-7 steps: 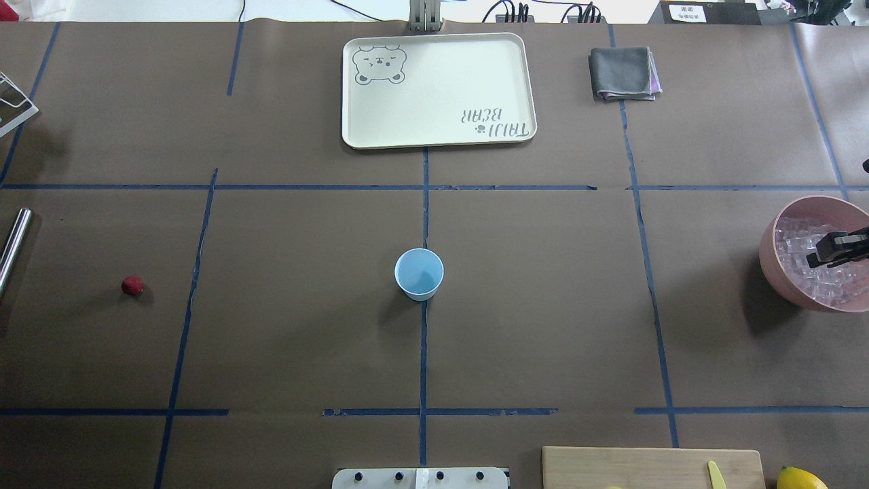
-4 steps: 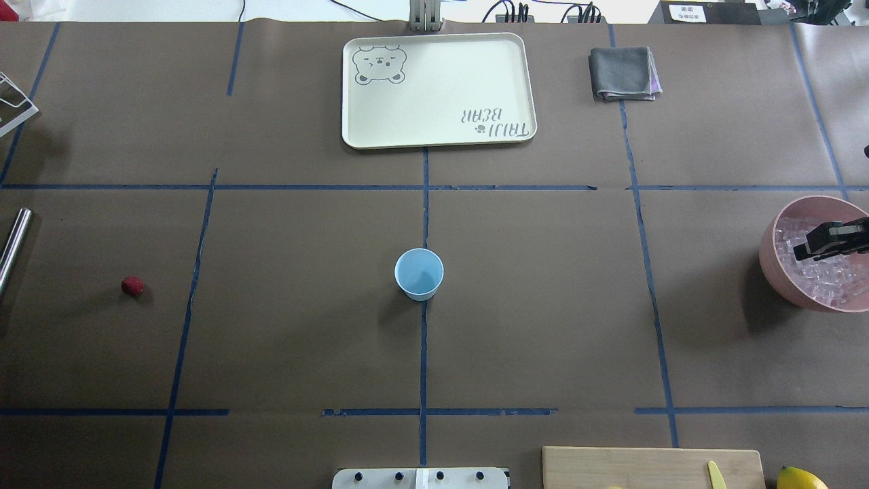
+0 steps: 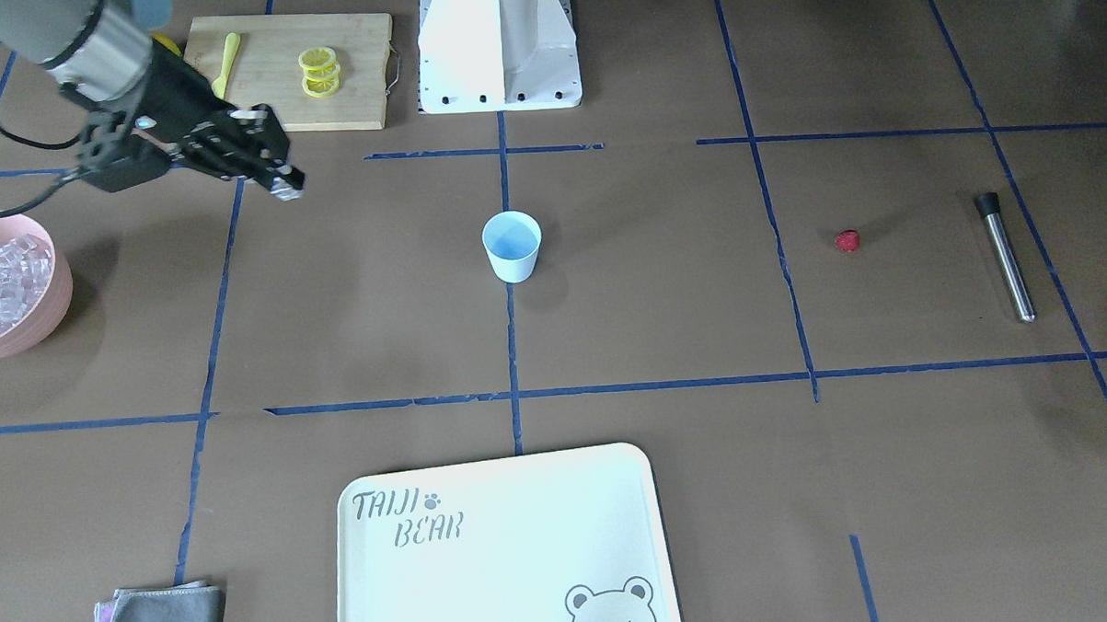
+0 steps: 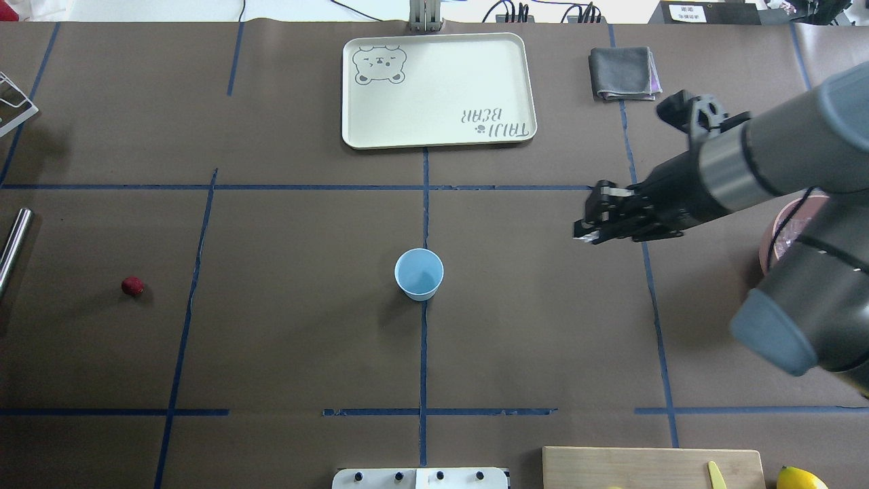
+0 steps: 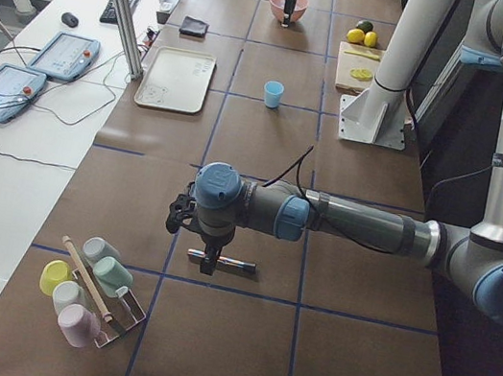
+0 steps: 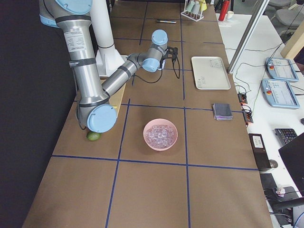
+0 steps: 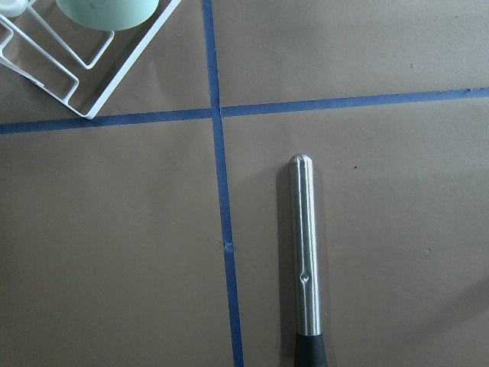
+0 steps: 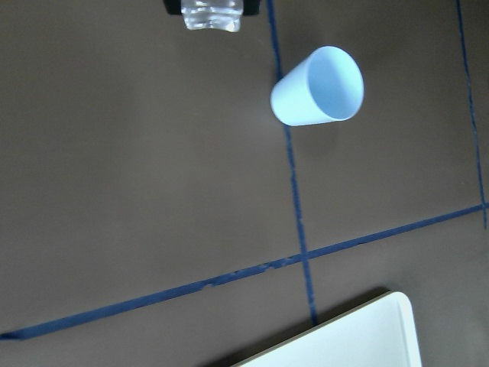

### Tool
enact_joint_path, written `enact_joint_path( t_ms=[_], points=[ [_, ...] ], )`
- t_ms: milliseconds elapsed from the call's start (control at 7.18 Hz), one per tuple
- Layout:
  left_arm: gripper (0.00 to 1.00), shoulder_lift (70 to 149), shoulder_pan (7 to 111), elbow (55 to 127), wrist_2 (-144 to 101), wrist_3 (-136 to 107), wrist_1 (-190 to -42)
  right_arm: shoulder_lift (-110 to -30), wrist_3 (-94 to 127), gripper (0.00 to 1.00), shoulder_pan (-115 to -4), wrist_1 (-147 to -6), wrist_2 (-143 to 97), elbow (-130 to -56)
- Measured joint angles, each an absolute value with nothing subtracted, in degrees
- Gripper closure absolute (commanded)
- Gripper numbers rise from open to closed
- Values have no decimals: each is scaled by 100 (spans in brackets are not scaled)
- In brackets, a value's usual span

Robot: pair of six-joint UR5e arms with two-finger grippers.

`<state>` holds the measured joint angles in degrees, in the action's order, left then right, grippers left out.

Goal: Mash ice and strawberries in cup
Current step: 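Carry the ice cube with the right gripper to the white cup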

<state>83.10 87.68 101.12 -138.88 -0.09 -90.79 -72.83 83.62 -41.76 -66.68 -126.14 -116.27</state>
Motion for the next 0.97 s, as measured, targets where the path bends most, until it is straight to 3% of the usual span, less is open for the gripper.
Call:
enact_joint_path(
  t_ms=[418, 835, 974],
  points=[
    [0, 8154, 8764, 10292, -13871, -9, -9079, -5543, 9218, 99, -2832, -7357, -10921, -10591],
    [0, 8139, 8763, 10322, -13877, -9, -9079, -5241, 9228, 94, -2638, -7522, -10542, -10079],
    [0, 8136, 8763, 10325, -13883, -9, -9079, -5244, 9218, 21, -2580, -7529, -10459, -10027]
  ],
)
